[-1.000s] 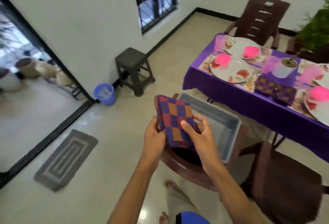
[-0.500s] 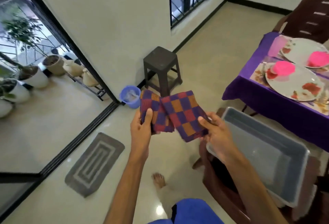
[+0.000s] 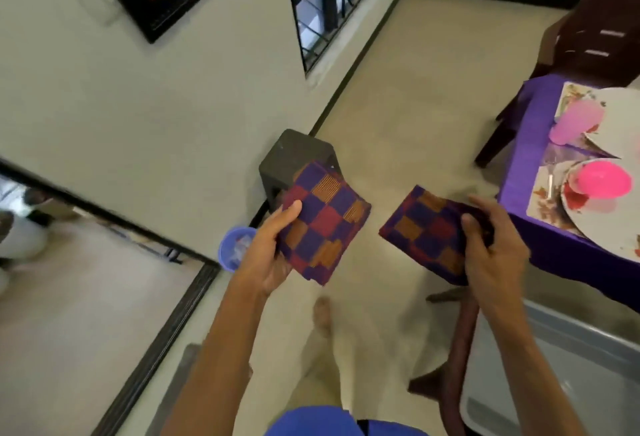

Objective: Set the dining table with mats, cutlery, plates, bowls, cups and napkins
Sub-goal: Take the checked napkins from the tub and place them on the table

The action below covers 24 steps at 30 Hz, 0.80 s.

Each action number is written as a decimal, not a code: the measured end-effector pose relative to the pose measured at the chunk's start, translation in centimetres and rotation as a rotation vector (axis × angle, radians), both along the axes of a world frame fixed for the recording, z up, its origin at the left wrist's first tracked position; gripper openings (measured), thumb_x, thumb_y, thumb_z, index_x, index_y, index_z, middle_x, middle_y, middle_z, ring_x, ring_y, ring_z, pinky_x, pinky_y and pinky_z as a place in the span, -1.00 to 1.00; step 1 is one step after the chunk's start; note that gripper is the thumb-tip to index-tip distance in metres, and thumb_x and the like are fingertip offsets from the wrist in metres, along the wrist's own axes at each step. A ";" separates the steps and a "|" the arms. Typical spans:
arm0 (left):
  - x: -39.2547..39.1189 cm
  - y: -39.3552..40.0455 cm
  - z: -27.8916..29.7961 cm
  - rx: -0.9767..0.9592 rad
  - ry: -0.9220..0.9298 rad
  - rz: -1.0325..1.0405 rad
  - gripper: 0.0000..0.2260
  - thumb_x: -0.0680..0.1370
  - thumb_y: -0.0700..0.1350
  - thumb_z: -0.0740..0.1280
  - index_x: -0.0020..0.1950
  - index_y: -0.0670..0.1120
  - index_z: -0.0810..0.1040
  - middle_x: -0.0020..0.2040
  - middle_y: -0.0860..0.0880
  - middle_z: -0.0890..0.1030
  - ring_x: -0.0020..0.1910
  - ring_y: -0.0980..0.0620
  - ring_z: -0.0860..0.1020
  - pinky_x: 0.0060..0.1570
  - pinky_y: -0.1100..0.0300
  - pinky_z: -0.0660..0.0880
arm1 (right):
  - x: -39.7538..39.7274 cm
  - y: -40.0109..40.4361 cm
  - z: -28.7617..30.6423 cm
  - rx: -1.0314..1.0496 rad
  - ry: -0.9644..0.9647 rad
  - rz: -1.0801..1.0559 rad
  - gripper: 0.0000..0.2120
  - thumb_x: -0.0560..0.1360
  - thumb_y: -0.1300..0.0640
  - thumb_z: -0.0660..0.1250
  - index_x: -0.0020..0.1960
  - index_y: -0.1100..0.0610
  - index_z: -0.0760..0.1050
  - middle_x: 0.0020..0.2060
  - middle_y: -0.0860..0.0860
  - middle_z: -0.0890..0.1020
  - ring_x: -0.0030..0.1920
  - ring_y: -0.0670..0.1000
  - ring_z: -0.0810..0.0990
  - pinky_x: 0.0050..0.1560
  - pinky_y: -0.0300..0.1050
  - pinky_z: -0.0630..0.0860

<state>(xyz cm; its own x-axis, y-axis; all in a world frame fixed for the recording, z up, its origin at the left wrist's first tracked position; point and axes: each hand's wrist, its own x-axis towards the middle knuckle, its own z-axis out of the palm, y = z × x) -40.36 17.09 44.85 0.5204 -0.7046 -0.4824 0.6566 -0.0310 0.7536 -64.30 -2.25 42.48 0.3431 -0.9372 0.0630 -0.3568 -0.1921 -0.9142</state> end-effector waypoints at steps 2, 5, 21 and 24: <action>3.7 -5.7 -0.2 -0.077 0.010 -0.176 -0.50 0.64 0.01 0.36 0.53 -0.18 0.46 0.42 -0.29 0.55 0.38 -0.33 0.55 0.35 -0.29 0.49 | 3.9 -3.5 -0.9 0.004 0.089 0.018 -0.54 0.67 0.27 0.24 0.16 -0.33 0.57 0.09 -0.02 0.62 0.10 -0.08 0.58 0.13 -0.36 0.44; 9.0 -15.9 0.1 -0.106 -0.040 -0.381 -0.60 0.65 -0.06 0.32 0.46 -0.19 0.50 0.23 -0.28 0.66 0.04 -0.19 0.72 -0.02 -0.09 0.69 | 10.4 -9.1 -1.2 0.247 0.051 0.111 -0.27 0.59 0.45 0.21 -0.11 -0.44 0.62 -0.10 -0.14 0.63 -0.08 -0.24 0.58 -0.05 -0.45 0.42; 26.3 -69.3 -1.2 0.011 -0.398 -1.135 -0.50 0.43 -0.27 0.58 0.34 -0.11 0.55 0.15 -0.18 0.71 0.09 -0.12 0.71 -0.06 0.08 0.68 | 25.1 -50.6 -2.9 0.661 -0.353 -0.342 -0.73 0.61 0.00 0.34 0.06 0.15 0.72 -0.07 0.17 0.74 -0.12 0.04 0.66 -0.13 -0.09 0.54; 28.4 -80.1 -1.1 0.021 -0.418 -1.107 -0.50 0.40 -0.22 0.56 0.30 -0.23 0.53 0.05 -0.15 0.71 0.04 -0.12 0.70 -0.10 0.07 0.67 | 27.4 -61.2 -2.2 0.626 -0.431 -0.431 -0.66 0.66 0.10 0.27 -0.17 0.01 0.76 -0.22 -0.02 0.74 -0.24 -0.08 0.68 -0.25 -0.20 0.54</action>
<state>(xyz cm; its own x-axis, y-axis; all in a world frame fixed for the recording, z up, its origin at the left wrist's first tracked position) -11.94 -63.05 43.72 -0.2485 -0.8646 -0.4367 -0.0328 -0.4430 0.8959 -36.91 -63.41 40.24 0.0152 -0.8856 -0.4642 0.1182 0.4626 -0.8786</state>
